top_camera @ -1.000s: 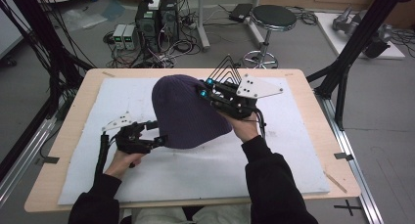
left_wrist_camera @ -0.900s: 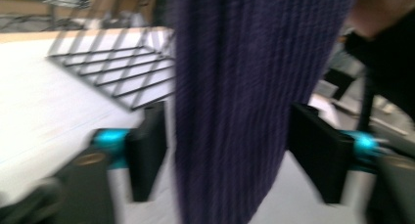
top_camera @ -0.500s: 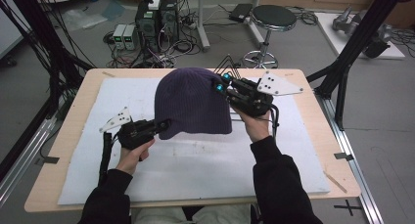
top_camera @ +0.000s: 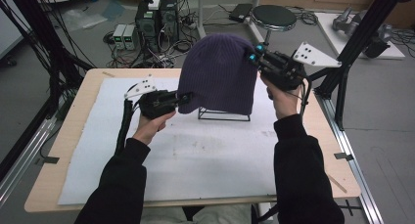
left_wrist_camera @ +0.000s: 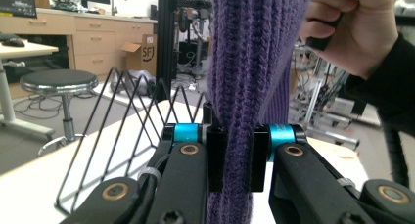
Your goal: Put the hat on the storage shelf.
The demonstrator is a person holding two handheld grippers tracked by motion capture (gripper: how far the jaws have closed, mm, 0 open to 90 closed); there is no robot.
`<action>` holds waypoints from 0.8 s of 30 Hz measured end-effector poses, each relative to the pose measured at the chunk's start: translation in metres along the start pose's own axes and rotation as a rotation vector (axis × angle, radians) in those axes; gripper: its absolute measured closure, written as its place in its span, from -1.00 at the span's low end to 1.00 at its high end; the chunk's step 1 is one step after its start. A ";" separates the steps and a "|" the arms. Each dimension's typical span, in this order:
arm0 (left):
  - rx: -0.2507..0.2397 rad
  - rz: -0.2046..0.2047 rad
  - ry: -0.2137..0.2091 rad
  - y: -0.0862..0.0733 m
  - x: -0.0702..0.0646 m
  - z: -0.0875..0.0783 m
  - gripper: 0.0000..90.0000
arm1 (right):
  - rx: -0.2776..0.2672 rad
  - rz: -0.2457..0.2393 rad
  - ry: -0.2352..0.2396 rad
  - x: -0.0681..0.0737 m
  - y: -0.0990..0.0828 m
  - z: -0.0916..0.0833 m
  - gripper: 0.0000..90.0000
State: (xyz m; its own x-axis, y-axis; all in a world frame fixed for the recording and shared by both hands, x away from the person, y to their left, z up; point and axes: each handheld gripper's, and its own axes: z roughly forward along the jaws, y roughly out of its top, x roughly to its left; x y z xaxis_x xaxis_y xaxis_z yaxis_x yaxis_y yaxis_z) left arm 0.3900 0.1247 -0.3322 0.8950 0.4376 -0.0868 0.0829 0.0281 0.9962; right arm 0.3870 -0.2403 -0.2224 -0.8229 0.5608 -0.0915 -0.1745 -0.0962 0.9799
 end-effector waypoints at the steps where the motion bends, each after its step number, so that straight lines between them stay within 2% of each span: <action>1: -0.001 0.007 -0.002 0.004 0.001 0.004 0.85 | 0.000 0.000 0.000 0.000 0.000 0.000 0.83; 3: -0.008 0.003 0.000 0.009 0.005 0.010 0.85 | -0.018 0.005 -0.005 -0.012 0.004 -0.003 0.83; 9: -0.074 -0.042 0.009 0.006 0.021 0.026 0.85 | -0.063 0.030 -0.009 -0.021 -0.004 -0.003 0.83; 11: -0.089 -0.053 0.000 0.006 0.025 0.029 0.85 | -0.089 0.042 -0.012 -0.026 -0.006 -0.001 0.83; 14: -0.102 -0.066 -0.019 0.009 0.029 0.032 0.85 | -0.095 0.042 -0.009 -0.028 -0.007 -0.002 0.83; 16: -0.120 -0.080 -0.036 0.011 0.031 0.034 0.85 | -0.103 0.043 -0.024 -0.031 -0.007 -0.003 0.83; 22: -0.112 -0.050 -0.048 0.020 0.029 0.049 0.85 | -0.146 0.026 -0.095 -0.045 -0.003 -0.008 0.83; 24: -0.108 -0.046 -0.044 0.023 0.030 0.054 0.85 | -0.144 0.022 -0.102 -0.047 -0.002 -0.009 0.83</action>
State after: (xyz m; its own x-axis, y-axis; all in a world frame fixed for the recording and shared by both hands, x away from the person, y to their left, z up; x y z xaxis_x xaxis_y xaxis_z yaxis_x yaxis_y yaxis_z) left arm 0.4422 0.0895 -0.3129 0.9099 0.3939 -0.1302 0.0784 0.1450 0.9863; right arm 0.4215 -0.2737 -0.2217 -0.7698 0.6367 -0.0449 -0.2391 -0.2223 0.9452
